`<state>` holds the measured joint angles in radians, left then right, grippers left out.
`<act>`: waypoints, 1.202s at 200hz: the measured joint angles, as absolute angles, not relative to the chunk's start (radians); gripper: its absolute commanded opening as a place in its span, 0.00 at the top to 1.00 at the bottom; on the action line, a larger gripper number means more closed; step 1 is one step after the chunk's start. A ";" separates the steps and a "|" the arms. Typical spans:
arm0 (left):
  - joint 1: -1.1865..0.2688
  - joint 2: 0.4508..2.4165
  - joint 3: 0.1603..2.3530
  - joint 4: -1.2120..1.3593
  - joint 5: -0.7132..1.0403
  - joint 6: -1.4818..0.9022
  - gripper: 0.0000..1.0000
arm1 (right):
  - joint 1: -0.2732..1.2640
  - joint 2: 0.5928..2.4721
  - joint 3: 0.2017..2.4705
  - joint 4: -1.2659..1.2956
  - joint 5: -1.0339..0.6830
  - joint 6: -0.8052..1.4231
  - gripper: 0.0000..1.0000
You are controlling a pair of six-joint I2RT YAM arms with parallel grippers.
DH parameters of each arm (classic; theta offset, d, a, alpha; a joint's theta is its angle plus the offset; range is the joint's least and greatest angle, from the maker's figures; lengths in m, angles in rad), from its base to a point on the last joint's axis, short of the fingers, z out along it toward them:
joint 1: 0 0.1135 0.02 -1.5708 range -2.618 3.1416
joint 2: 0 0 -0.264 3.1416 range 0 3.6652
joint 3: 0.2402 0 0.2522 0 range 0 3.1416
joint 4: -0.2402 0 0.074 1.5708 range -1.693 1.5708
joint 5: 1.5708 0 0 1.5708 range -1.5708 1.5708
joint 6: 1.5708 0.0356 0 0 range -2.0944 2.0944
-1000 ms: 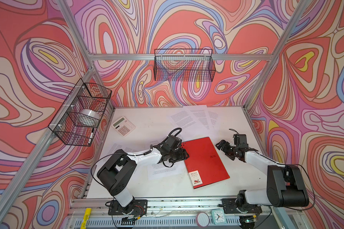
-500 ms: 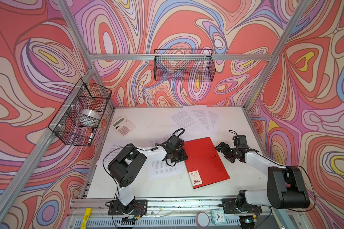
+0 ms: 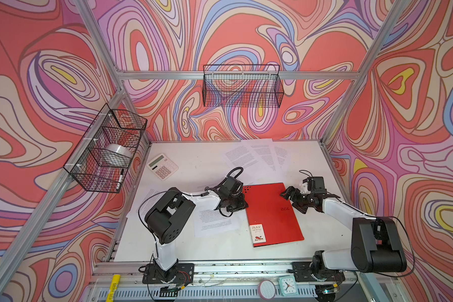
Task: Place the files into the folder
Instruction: 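Grip the red folder's spine with left gripper while right gripper lifts the cover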
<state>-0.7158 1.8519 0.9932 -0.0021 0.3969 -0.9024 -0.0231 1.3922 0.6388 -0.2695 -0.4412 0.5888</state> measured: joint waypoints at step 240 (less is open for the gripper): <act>-0.698 1.919 1.003 0.127 0.454 -0.902 0.86 | -0.027 1.405 0.657 -0.335 -0.350 0.570 0.03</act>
